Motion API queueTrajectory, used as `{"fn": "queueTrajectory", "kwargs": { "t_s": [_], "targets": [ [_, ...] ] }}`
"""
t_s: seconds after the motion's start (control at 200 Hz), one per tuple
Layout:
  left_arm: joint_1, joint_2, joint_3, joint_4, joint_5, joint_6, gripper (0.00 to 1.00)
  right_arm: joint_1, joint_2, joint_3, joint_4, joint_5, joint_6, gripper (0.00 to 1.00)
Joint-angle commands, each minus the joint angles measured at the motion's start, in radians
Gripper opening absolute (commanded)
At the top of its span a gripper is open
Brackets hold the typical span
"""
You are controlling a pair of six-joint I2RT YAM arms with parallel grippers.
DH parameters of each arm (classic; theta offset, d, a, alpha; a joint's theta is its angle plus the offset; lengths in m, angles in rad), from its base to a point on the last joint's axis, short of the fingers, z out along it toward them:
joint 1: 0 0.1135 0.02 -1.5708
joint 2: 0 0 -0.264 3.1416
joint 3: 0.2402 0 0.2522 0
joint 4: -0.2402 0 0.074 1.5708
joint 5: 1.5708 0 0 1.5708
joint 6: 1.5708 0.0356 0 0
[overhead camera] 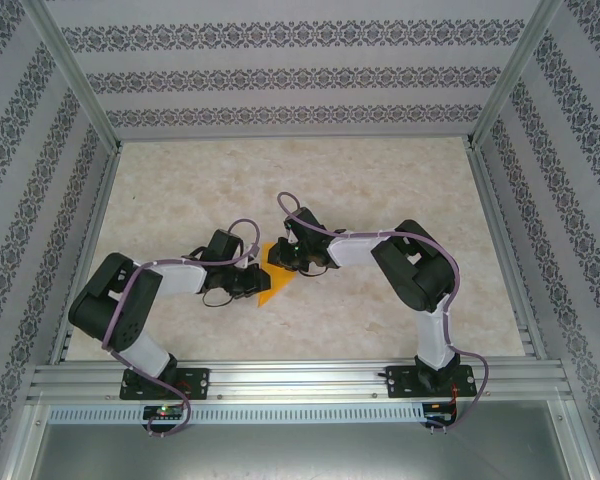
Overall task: Fold a paper plane with a square sheet of paper (pick it up from the middle)
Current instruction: Fourth fold the wing at the center of the table.
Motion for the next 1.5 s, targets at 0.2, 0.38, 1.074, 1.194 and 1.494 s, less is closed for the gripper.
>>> {"fn": "queueTrajectory", "kwargs": {
  "t_s": [0.2, 0.38, 1.074, 1.194, 1.494],
  "targets": [
    [-0.021, -0.026, -0.052, -0.345, -0.017, 0.118, 0.18, 0.001, 0.066, -0.023, -0.104, 0.062, -0.012, 0.18],
    [-0.027, -0.071, -0.050, -0.420, -0.051, 0.095, 0.18, 0.001, 0.067, -0.023, -0.113, 0.068, -0.009, 0.18],
    [-0.031, -0.133, 0.113, -0.171, -0.009, -0.099, 0.19, 0.010, 0.061, -0.036, -0.078, 0.058, 0.008, 0.19],
    [-0.030, -0.045, 0.129, -0.091, -0.004, -0.093, 0.20, 0.009, 0.065, -0.037, -0.066, 0.051, 0.012, 0.19],
    [-0.030, 0.075, 0.068, -0.182, -0.154, -0.046, 0.10, -0.005, 0.011, -0.050, 0.008, 0.019, 0.017, 0.20]
  ]
}}
